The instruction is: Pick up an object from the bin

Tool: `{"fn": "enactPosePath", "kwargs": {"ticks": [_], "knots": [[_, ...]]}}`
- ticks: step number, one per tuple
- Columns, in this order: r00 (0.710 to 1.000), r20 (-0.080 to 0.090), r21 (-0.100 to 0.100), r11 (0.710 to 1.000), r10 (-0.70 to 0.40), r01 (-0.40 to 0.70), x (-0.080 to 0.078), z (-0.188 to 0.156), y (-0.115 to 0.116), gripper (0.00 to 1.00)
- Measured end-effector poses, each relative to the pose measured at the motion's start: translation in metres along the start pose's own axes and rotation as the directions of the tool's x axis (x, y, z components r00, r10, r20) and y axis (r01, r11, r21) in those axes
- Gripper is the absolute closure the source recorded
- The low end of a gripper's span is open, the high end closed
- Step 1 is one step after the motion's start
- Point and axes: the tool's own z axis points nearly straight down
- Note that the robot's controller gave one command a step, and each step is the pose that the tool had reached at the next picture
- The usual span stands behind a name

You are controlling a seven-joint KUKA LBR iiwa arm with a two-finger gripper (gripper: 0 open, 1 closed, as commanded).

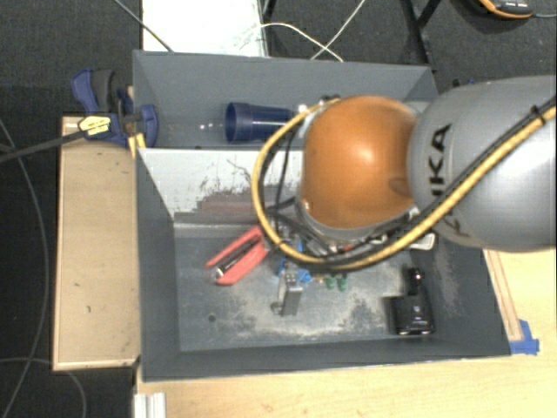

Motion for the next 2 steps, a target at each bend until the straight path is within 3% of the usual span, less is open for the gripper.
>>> {"fn": "enactPosePath", "kwargs": {"ticks": [1, 2], "knots": [[1.000, 0.008, -0.002, 1.000, 0.008, -0.008, -0.002, -0.004, -0.001, 0.00], [0.994, 0.020, -0.004, 0.994, -0.106, 0.106, -0.099, 0.164, -0.011, 0.00]]}}
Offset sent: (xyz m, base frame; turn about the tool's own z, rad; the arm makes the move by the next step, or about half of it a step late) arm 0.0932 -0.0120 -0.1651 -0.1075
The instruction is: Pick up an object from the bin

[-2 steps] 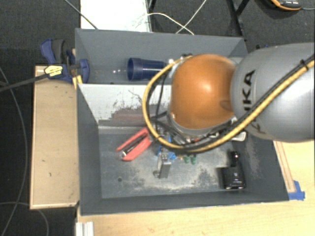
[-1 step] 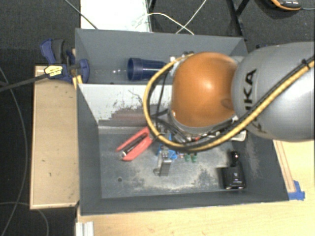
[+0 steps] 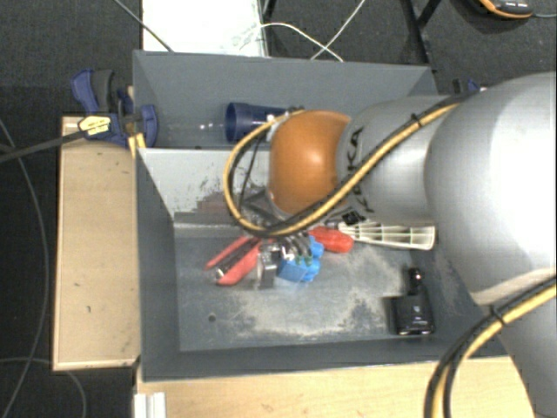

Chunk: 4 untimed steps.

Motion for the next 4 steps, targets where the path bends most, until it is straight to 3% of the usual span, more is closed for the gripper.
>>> {"fn": "enactPosePath", "kwargs": {"ticks": [1, 2, 3, 4], "knots": [[0.995, -0.004, 0.001, 0.995, 0.097, -0.097, -0.002, -0.090, -0.001, 0.00], [0.992, -0.011, -0.002, 0.992, -0.129, 0.129, -0.010, -0.032, 0.009, 0.00], [0.980, -0.003, 0.000, 0.980, -0.199, 0.199, -0.008, 0.000, 0.000, 0.00], [0.990, -0.010, -0.002, 0.990, -0.139, 0.139, -0.001, 0.000, -0.001, 1.00]]}}
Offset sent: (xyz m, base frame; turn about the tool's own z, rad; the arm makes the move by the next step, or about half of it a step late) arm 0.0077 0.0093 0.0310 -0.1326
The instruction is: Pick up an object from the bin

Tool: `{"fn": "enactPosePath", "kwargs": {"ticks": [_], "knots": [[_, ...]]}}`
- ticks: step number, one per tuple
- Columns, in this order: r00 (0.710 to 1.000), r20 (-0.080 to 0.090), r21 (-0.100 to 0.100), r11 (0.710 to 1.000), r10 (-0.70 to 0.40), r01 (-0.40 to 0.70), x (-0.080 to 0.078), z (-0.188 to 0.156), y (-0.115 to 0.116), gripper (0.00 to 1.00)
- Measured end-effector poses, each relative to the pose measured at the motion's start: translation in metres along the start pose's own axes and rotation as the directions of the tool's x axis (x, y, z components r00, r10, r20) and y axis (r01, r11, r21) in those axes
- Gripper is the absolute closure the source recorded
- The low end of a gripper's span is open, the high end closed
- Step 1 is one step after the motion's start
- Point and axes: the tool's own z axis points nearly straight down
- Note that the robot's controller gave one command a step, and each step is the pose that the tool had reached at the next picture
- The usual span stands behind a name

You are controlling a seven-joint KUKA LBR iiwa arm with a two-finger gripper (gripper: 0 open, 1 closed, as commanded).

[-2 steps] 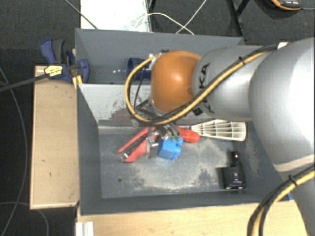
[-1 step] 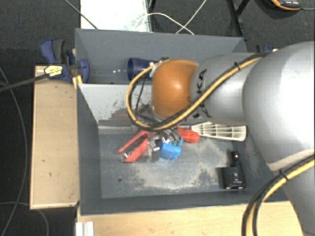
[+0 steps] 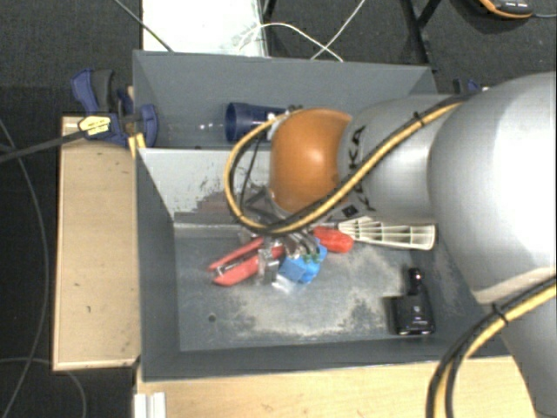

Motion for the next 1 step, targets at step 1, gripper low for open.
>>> {"fn": "enactPosePath", "kwargs": {"ticks": [1], "knots": [[1.000, 0.000, 0.000, 1.000, 0.001, -0.001, 0.0000, 0.0001, 0.0000, 1.00]]}}
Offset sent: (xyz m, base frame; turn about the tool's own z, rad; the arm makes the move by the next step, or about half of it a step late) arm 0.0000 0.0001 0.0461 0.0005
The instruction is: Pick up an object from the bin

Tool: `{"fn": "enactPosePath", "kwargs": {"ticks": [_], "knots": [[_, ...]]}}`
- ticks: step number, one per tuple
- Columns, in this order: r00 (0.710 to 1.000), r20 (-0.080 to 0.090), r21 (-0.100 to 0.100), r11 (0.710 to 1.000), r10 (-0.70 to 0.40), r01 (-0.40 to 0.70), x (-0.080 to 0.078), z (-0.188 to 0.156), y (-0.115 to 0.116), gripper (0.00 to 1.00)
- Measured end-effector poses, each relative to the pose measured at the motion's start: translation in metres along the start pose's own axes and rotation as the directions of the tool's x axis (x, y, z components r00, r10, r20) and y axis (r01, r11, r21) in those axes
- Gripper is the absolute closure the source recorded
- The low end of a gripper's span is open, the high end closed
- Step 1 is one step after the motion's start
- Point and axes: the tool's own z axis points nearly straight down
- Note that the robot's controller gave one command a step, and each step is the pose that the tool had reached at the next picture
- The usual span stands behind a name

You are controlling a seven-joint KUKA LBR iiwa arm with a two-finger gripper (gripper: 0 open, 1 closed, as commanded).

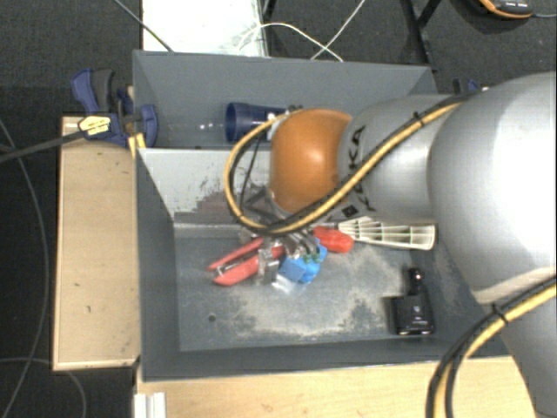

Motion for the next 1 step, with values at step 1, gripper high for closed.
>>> {"fn": "enactPosePath", "kwargs": {"ticks": [1], "knots": [[1.000, -0.001, 0.000, 1.000, 0.001, -0.001, 0.0021, -0.0106, 0.0001, 1.00]]}}
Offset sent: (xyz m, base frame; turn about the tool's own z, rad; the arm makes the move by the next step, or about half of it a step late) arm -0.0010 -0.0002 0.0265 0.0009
